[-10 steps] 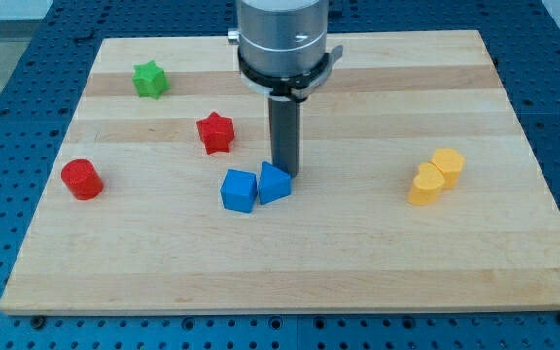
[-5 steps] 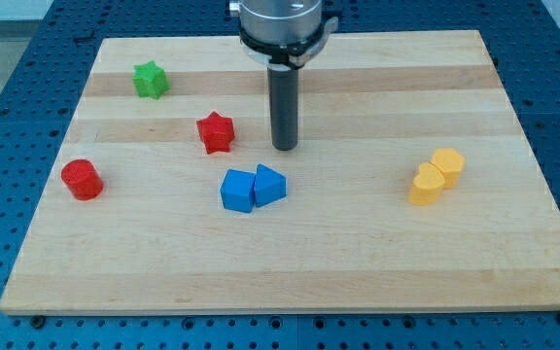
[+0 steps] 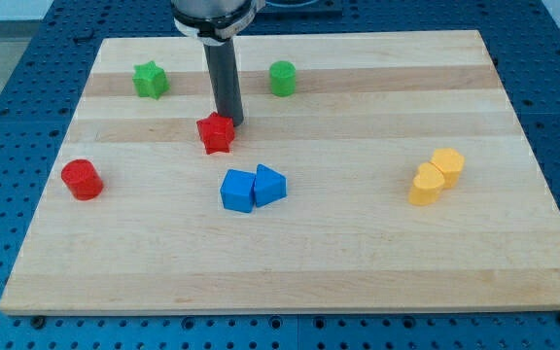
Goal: Move red star towards red circle
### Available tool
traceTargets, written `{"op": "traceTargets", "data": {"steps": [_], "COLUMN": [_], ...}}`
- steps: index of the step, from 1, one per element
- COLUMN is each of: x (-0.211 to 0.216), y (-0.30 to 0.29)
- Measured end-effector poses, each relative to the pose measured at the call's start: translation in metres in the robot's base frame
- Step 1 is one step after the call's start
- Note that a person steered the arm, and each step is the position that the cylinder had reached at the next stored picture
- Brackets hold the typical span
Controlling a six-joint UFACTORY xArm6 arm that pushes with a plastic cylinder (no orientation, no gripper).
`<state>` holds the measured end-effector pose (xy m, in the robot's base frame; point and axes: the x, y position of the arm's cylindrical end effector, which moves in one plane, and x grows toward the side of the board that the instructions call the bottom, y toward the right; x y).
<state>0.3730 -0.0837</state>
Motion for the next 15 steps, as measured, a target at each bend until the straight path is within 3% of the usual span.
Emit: {"op": "traceTargets", "data": {"steps": [6, 9, 13, 15], "x": [0.024, 0.032, 0.097, 0.119], "y": [-0.037, -0.017, -0.018, -0.047]}}
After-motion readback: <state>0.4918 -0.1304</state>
